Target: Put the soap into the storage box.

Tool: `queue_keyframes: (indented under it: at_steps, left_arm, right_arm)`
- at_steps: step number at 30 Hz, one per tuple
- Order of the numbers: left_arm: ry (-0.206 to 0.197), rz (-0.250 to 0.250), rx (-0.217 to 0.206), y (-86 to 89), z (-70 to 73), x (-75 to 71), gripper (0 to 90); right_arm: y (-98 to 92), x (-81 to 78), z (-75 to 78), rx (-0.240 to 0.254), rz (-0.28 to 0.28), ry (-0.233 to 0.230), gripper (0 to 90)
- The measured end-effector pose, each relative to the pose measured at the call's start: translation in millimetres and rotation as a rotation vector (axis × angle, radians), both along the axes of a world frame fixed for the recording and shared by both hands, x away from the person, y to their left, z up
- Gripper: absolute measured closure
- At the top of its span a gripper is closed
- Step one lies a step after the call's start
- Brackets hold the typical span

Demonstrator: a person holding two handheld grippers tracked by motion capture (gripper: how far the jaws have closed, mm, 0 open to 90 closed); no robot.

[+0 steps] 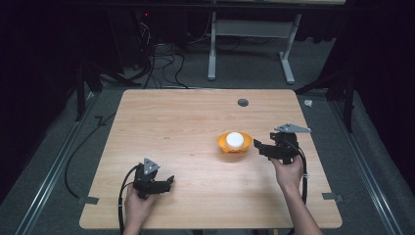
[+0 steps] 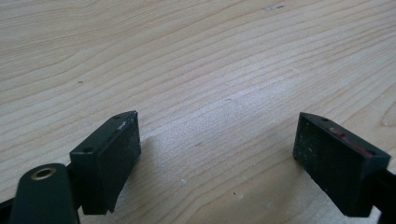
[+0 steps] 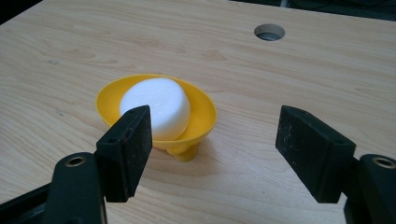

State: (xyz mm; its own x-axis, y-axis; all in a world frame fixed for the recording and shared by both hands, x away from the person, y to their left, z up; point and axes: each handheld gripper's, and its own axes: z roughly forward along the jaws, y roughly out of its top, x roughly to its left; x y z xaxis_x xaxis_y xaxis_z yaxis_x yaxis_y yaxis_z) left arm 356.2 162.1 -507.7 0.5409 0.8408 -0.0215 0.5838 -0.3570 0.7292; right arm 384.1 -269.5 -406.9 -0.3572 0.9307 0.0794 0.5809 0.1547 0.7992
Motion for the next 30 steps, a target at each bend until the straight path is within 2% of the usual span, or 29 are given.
queue_keyframes:
  at_steps: [8, 30]
  left_arm:
    - [0.0, 0.0, 0.0, 0.0, 0.0, 0.0, 15.4]
    - [-0.001, 0.0, 0.0, -0.1, -0.1, 0.0, 15.4]
  right_arm:
    - [-10.5, -10.0, -1.8, 0.03, -0.022, -0.008, 27.9]
    - [-29.0, -32.3, -7.5, 0.055, -0.036, -0.021, 27.8]
